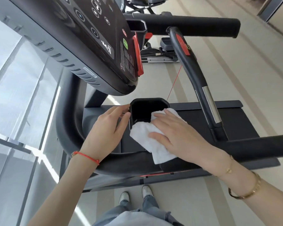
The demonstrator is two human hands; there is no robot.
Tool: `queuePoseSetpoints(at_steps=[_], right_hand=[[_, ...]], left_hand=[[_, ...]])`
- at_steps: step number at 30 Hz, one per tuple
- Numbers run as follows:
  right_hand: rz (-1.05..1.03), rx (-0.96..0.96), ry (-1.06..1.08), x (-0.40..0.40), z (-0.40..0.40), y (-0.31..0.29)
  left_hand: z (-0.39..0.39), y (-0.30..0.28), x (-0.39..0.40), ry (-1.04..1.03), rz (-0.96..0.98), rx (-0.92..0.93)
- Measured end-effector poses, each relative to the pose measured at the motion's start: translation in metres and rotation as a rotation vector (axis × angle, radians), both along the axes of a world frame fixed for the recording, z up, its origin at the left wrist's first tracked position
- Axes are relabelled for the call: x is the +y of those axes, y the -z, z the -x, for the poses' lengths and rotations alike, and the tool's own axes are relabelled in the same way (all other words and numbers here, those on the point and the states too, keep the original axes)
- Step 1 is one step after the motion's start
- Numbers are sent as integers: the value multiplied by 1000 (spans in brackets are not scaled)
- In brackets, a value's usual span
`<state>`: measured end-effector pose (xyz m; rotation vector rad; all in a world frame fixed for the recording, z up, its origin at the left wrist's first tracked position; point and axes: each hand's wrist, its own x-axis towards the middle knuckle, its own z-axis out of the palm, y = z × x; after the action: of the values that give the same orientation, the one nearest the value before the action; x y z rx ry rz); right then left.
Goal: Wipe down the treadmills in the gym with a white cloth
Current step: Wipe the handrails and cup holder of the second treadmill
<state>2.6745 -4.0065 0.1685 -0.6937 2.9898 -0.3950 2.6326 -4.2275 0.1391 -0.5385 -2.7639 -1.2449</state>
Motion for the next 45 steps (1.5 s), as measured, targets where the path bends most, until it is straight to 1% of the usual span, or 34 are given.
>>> queuePoseSetpoints(at_steps=[2, 5, 6, 9, 11, 12, 14, 18, 21, 23, 26, 28, 32, 34, 36, 37, 41, 45], right_hand=[[48, 26, 16, 4, -12, 2], [176, 97, 175, 7, -34, 3], [238, 94, 237, 7, -36, 4], [459, -36, 395, 8, -24, 11], [516, -136, 481, 13, -6, 17], [519, -163, 481, 16, 5, 18], [484, -192, 402, 18, 27, 19], [293, -210, 163, 17, 79, 12], [220, -211, 33, 16, 98, 8], [243, -207, 10, 23, 91, 11], [391, -269, 19, 38, 74, 15], [395, -317, 19, 39, 77, 12], [93, -193, -81, 15, 103, 7], [34, -136, -94, 6, 108, 8], [71, -127, -45, 9, 103, 12], [126, -148, 15, 13, 98, 14], [399, -280, 363, 22, 63, 20], [483, -277, 545, 15, 30, 20]], left_hand=[[-1, 0, 0, -10, 35, 8], [-5, -1, 3, -19, 69, 7], [-7, -1, 4, -28, 72, 3], [-13, 0, 10, -64, 78, -2], [-15, 1, 14, -94, 83, -4], [-16, 1, 16, -105, 88, -3], [-17, 3, 18, -115, 107, -5], [-17, 5, 19, -136, 145, -21], [-19, 4, 19, -148, 147, -8], [-20, 3, 19, -151, 146, -5], [-20, 0, 19, -174, 151, -12], [-20, -1, 20, -180, 162, -11], [-21, -2, 21, -189, 203, -5], [-21, -2, 21, -187, 206, -3], [-21, -1, 21, -188, 207, 0], [-21, -1, 21, -189, 206, 1], [-22, -2, 20, -153, 187, 0], [-22, -5, 20, -124, 190, 56]])
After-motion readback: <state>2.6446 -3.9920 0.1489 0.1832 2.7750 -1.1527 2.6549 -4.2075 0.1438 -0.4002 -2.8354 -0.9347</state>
